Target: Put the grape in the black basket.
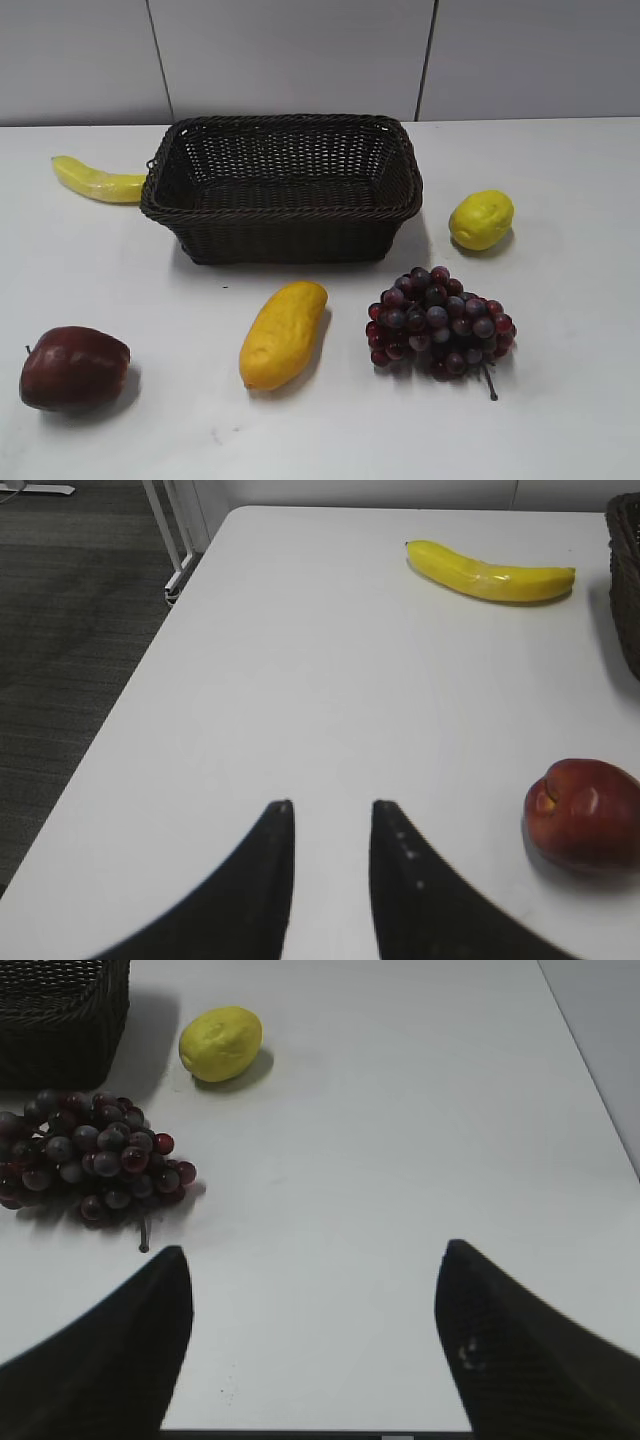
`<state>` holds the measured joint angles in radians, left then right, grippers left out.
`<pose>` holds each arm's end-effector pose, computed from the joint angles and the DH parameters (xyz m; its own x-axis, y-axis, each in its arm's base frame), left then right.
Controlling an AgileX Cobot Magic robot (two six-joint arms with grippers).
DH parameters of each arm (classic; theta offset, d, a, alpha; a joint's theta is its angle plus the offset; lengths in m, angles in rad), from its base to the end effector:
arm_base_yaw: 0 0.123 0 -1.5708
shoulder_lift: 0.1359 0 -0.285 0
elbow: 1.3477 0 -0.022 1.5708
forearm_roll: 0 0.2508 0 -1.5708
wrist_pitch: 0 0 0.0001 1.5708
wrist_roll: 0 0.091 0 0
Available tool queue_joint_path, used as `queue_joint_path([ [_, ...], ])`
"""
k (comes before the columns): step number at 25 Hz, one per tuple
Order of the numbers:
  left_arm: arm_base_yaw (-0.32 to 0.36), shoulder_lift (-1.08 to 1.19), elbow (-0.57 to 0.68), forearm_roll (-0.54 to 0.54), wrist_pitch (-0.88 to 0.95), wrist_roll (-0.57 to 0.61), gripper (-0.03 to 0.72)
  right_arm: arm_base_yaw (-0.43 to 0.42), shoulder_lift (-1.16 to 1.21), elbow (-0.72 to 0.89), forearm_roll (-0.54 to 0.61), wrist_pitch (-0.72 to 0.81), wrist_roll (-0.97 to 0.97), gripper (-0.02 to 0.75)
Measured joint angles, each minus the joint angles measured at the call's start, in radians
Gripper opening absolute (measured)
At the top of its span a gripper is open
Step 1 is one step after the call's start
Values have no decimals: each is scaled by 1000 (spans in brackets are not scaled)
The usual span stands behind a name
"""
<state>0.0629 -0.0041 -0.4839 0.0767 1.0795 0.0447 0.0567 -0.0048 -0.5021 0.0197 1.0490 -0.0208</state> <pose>-0.0049 0.0059 0.2715 -0.4894 0.0500 -0.8706 -0.0825 0.9912 0.1033 -0.0054 0.0012 0.2788 -0.4378 -0.0358 -0.8984 -0.0768 0.9970 -0.0024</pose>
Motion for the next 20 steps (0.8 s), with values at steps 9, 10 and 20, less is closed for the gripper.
queue_joint_path([
  [9, 0, 0, 0, 0, 0, 0, 236, 0, 0, 0, 0, 0, -1, 573],
  [10, 0, 0, 0, 0, 0, 0, 236, 0, 0, 0, -2, -1, -1, 573],
  [20, 0, 0, 0, 0, 0, 0, 236, 0, 107, -55, -20, -67, -1, 573],
])
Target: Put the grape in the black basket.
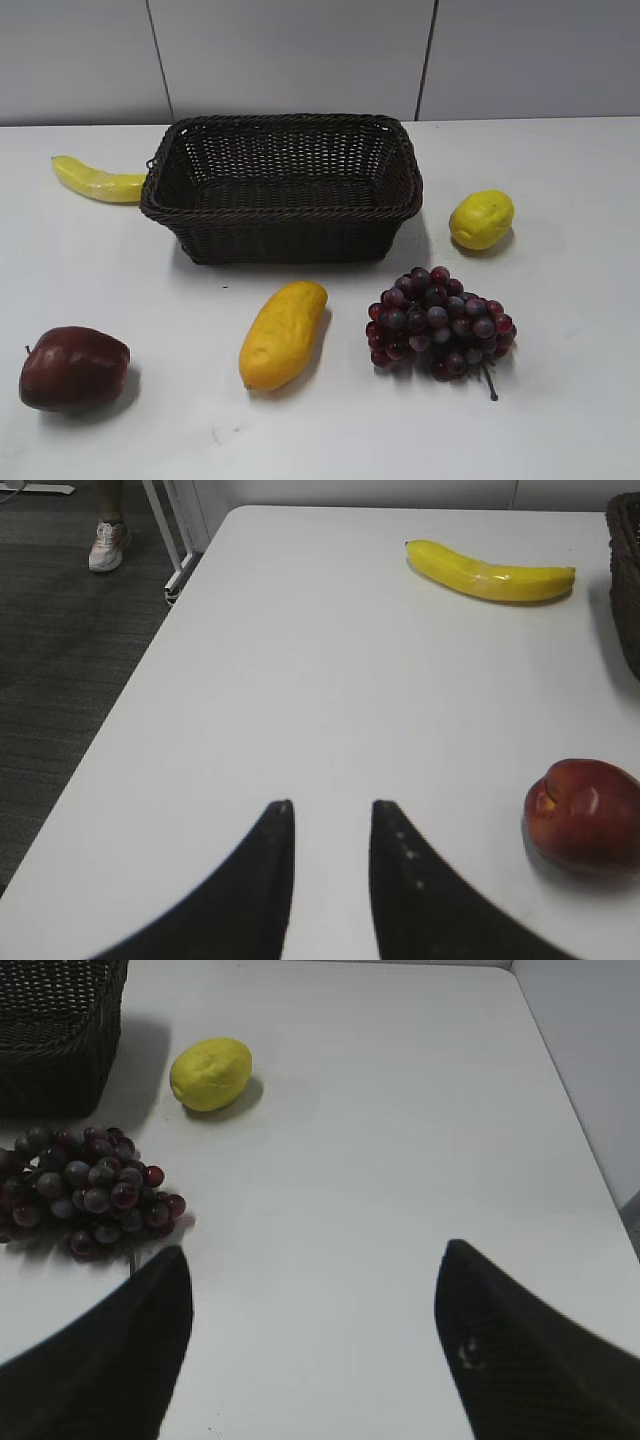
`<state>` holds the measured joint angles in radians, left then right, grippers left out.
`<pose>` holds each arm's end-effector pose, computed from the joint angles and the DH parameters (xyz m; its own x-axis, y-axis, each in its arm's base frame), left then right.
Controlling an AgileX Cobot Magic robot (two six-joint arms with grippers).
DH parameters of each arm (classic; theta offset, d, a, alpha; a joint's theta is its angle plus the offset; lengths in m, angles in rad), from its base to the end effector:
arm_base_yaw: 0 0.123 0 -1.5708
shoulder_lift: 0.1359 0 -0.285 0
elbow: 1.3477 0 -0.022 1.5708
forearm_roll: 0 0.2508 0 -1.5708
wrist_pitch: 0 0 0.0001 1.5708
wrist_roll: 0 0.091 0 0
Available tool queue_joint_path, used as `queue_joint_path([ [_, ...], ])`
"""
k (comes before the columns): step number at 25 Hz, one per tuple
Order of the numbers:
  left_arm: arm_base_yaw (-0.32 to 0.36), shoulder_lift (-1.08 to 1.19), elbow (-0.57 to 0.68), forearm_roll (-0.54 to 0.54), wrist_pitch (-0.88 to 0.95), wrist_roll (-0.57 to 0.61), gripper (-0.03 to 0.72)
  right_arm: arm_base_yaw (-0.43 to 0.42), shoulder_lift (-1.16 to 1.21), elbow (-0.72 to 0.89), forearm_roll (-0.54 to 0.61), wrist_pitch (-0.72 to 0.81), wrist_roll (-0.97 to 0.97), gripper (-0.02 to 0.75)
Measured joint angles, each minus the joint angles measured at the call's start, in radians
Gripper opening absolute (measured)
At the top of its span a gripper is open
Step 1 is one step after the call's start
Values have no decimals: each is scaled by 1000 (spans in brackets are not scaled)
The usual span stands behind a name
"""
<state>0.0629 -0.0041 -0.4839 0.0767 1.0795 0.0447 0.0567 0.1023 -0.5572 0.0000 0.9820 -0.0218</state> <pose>-0.0049 0.0059 0.2715 -0.4894 0.0500 -0.8706 -0.0825 0.9912 0.1033 0.0088 0.0005 0.2996 -0.4238 -0.0459 -0.9046 -0.0659 0.9976 -0.0197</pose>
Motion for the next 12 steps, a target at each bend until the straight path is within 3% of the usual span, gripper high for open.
queue_joint_path([
  [12, 0, 0, 0, 0, 0, 0, 231, 0, 314, -143, 31, -36, 0, 573],
])
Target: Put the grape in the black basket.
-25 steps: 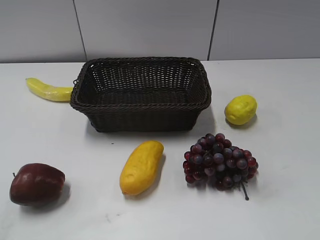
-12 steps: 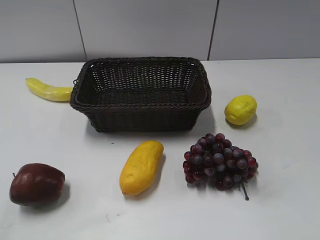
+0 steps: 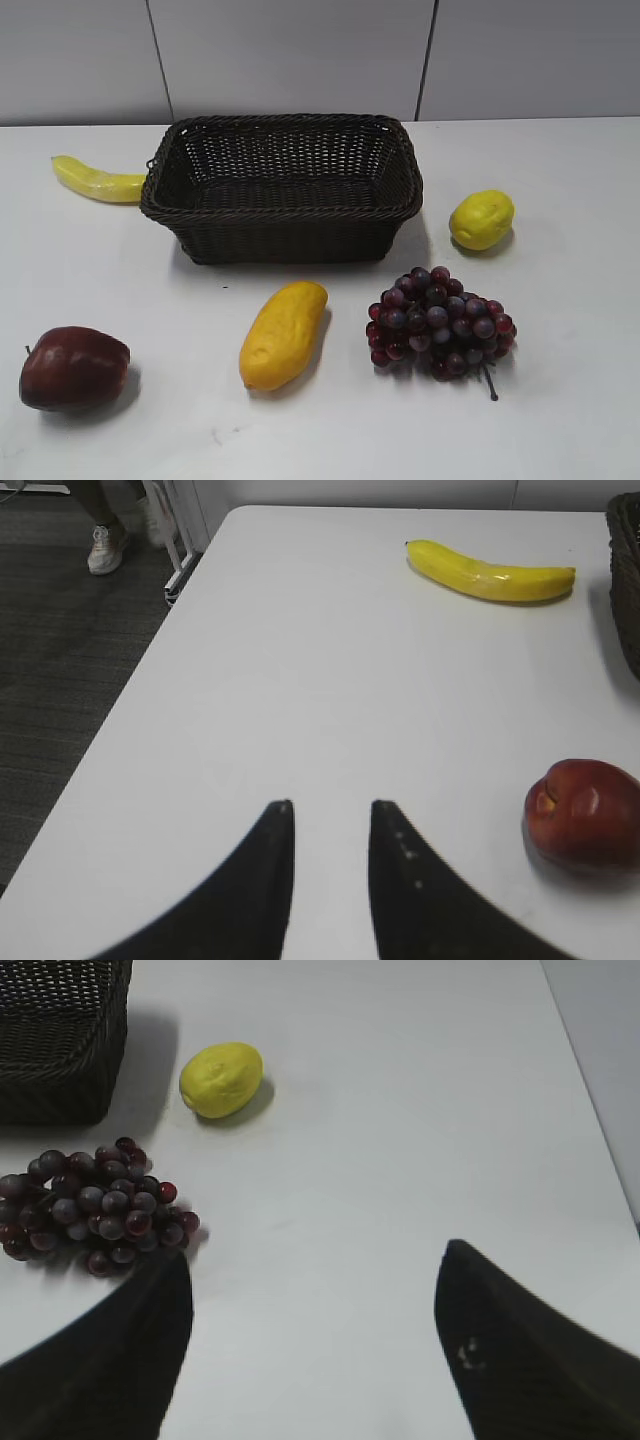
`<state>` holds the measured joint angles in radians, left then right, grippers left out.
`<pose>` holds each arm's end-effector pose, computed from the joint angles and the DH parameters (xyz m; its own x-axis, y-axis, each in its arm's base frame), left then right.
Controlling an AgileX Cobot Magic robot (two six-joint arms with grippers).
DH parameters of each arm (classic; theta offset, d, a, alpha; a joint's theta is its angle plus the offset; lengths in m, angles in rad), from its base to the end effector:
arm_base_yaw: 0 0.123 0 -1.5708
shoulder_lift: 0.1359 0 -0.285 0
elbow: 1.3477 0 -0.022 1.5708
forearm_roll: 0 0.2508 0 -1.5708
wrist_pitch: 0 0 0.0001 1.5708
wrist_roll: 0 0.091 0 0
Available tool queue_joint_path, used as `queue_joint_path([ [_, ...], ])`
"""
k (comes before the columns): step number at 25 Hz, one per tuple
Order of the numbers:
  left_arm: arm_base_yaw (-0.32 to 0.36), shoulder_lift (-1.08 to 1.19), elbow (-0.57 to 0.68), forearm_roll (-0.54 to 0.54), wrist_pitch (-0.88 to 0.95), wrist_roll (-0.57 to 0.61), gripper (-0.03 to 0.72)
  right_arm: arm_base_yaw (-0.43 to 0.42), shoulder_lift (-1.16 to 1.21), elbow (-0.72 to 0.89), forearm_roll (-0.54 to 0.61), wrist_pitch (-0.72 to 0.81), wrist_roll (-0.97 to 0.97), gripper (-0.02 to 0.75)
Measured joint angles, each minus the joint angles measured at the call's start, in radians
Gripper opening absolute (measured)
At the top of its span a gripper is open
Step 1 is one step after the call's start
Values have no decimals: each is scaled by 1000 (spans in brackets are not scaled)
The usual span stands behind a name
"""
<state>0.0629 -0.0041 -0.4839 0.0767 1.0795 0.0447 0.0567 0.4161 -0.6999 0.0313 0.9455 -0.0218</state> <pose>-0.0049 0.0059 0.2715 -0.4894 0.0500 -0.8706 -0.0825 0.9912 0.1033 0.0592 0.0057 0.3344 -0.5421 -0.0343 -0.8396 -0.0798 0.9968 0.0109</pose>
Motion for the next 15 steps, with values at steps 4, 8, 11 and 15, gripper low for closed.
queue_joint_path([
  [4, 0, 0, 0, 0, 0, 0, 231, 0, 90, -7, 42, -1, 0, 573],
  [8, 0, 0, 0, 0, 0, 0, 231, 0, 197, -11, 90, -1, 0, 573],
  [11, 0, 0, 0, 0, 0, 0, 231, 0, 290, -11, 113, -2, -10, 573],
  [15, 0, 0, 0, 0, 0, 0, 231, 0, 425, -11, 120, -5, -55, 573],
])
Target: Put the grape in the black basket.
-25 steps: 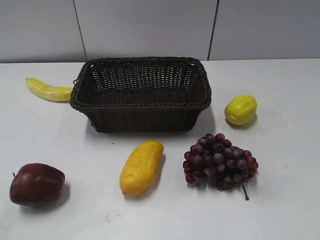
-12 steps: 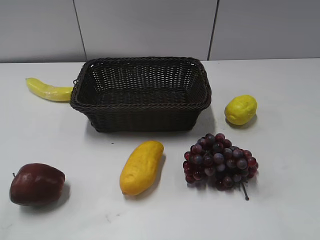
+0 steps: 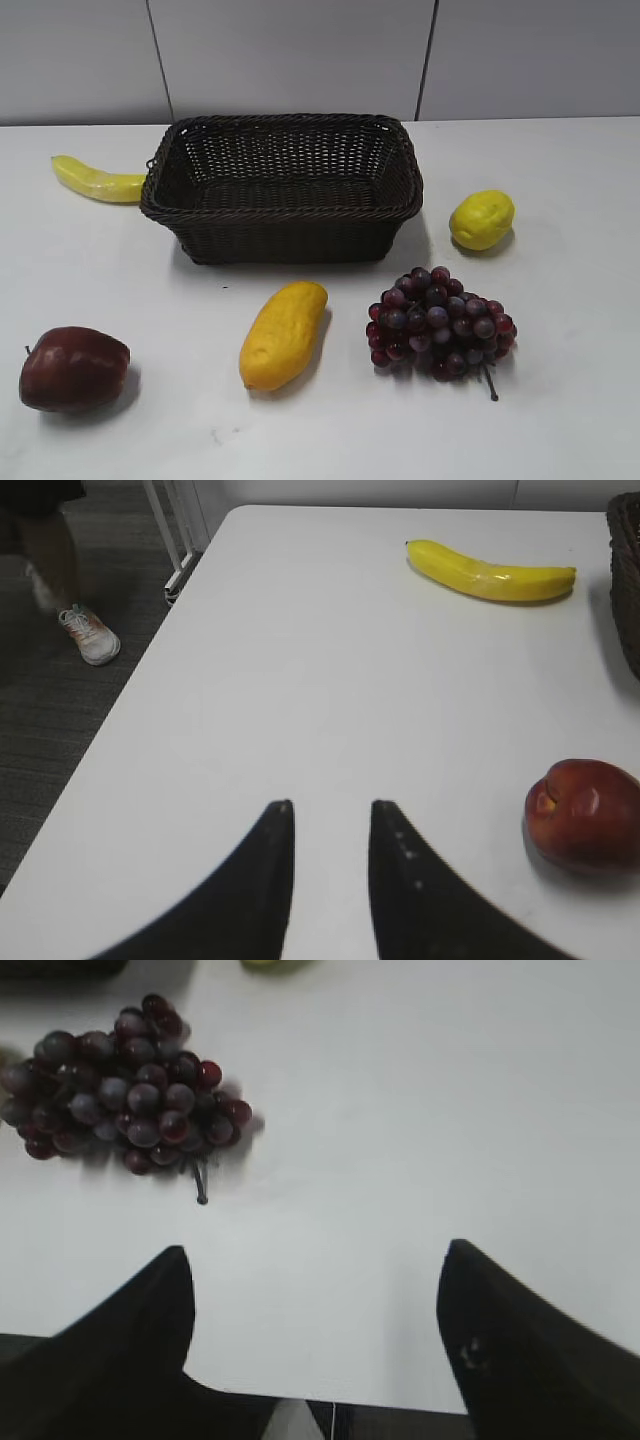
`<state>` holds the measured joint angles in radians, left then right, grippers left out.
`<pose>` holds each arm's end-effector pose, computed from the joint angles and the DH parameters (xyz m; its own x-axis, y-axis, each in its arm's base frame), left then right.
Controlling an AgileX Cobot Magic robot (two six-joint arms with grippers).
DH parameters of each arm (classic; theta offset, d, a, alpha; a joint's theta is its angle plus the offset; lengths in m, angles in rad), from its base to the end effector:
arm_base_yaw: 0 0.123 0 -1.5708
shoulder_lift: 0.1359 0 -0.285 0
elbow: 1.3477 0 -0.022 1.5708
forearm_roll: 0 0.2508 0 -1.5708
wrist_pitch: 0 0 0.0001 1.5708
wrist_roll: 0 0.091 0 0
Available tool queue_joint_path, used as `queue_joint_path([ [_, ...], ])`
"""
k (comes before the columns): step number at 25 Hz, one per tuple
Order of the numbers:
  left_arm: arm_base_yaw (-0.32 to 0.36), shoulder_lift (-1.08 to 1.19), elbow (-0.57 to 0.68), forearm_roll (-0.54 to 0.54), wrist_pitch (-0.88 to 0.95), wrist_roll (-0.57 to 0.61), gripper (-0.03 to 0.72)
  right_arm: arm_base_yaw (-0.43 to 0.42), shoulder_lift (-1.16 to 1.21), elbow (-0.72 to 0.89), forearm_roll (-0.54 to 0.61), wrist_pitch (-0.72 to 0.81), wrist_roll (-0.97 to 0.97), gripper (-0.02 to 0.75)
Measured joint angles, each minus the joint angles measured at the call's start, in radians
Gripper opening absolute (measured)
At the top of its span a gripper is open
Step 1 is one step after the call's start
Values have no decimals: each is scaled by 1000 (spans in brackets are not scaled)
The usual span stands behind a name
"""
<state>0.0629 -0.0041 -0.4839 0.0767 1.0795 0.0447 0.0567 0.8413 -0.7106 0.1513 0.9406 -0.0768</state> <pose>-0.0049 0.0059 0.2715 -0.4894 0.0500 -0.8706 -0.0825 0.9912 0.1033 0.1416 0.0191 0.2953 -0.8299 -0.0344 -0.5568 -0.1135 0.9876 0.1082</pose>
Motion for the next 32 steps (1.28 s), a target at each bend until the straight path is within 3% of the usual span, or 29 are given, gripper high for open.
queue_joint_path([
  [9, 0, 0, 0, 0, 0, 0, 230, 15, 242, -64, 65, -52, -80, 573],
  [24, 0, 0, 0, 0, 0, 0, 229, 389, 528, -212, 17, -116, -95, 573],
  [32, 0, 0, 0, 0, 0, 0, 229, 411, 702, -212, -57, -198, -103, 573],
])
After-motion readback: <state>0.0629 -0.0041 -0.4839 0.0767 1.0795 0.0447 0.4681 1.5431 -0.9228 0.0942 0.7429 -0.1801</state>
